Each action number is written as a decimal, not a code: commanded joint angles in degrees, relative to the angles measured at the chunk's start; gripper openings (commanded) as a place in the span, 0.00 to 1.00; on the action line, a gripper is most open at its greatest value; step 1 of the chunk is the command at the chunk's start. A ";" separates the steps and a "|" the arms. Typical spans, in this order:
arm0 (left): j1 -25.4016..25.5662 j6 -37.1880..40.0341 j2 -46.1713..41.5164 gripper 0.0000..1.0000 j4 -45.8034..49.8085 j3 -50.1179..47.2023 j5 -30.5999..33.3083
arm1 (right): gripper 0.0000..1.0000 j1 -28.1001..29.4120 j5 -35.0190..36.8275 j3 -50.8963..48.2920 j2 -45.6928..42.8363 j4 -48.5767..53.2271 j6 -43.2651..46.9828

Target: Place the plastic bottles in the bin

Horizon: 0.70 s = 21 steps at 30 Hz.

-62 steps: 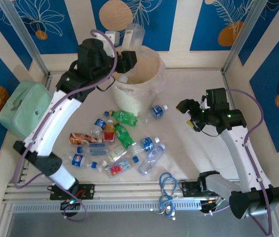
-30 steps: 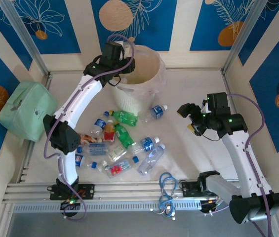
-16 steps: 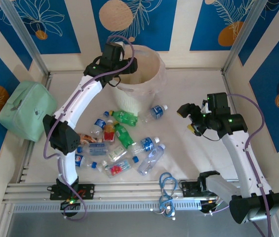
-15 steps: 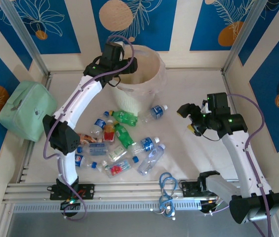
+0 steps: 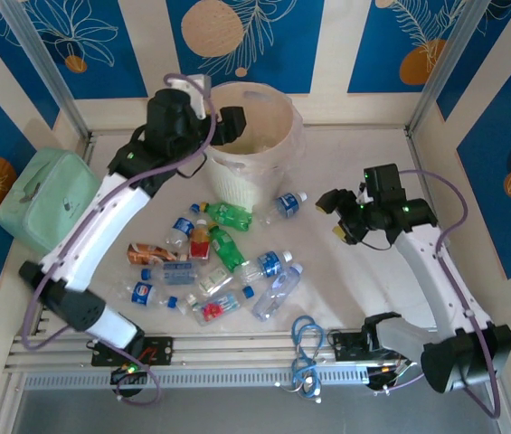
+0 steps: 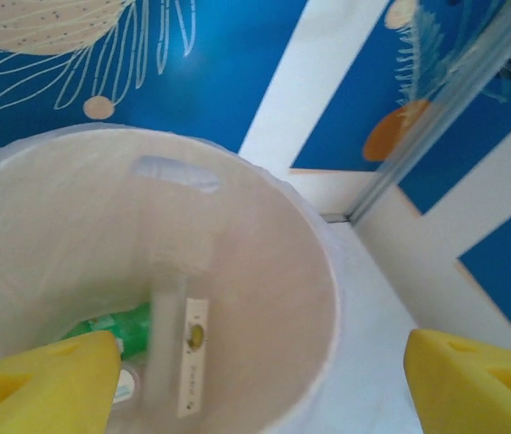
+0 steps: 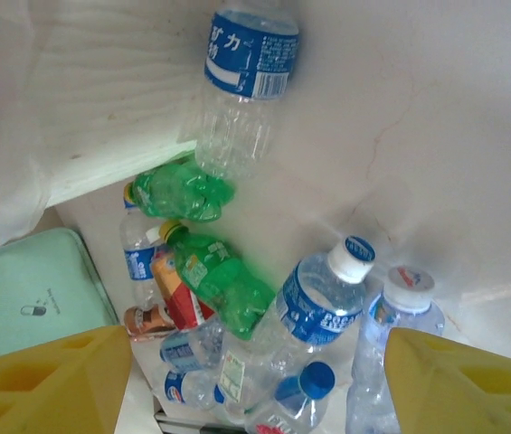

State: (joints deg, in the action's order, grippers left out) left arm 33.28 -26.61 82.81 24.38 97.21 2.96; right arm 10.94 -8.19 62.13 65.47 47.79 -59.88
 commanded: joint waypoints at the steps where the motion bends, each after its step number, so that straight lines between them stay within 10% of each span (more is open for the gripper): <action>1: -0.12 -2.29 -6.76 0.81 -3.10 -8.78 -4.25 | 0.73 0.34 0.12 1.44 5.21 -3.80 -2.55; 12: -0.23 -6.72 -27.10 0.79 2.96 -32.32 -3.75 | 0.60 -3.17 -2.81 7.01 27.55 -18.33 -5.85; 21: -0.28 -12.49 -29.92 0.77 0.62 -39.51 -6.37 | 0.73 -3.82 -5.83 16.49 42.30 -20.89 -7.29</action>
State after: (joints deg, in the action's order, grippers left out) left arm 33.23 -36.91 53.45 26.20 58.28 -1.87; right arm 7.25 -11.62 75.61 105.84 27.14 -66.06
